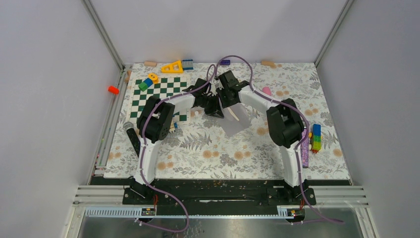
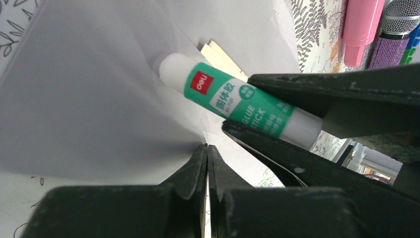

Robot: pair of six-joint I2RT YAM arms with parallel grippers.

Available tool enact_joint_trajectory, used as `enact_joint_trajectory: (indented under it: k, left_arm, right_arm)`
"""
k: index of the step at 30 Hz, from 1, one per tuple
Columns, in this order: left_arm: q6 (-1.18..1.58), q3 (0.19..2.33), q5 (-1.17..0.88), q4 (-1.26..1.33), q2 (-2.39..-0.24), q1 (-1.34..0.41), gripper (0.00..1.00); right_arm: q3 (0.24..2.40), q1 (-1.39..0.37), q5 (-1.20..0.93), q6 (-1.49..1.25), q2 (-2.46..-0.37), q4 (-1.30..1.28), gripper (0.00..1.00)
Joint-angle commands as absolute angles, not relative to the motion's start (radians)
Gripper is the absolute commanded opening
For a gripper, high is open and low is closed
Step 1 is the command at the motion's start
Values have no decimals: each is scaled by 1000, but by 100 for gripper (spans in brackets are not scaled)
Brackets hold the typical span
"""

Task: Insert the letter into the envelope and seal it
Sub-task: Paint the envelope at the center of the board.

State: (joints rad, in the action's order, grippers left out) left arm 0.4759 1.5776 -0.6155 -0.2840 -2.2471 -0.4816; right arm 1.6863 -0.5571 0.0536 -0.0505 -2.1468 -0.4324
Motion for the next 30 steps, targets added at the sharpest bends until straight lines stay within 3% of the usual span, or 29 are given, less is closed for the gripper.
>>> enact_joint_trajectory:
  k: [1,12,30]
  left_arm:
    - [433,1595,-574,-298,-2254,-486,0]
    - [431,1599,-567,-303,-2249,-482,0]
    - [431,1594,-565,-299,-2251,-478,0]
  right_arm:
    - [1726,-557,63,-68,-2194,-460,0]
    - [1564,-555,-42,-38,-2037,-485,0]
    - [1478,-556,-78,-5,-1948,-540,0]
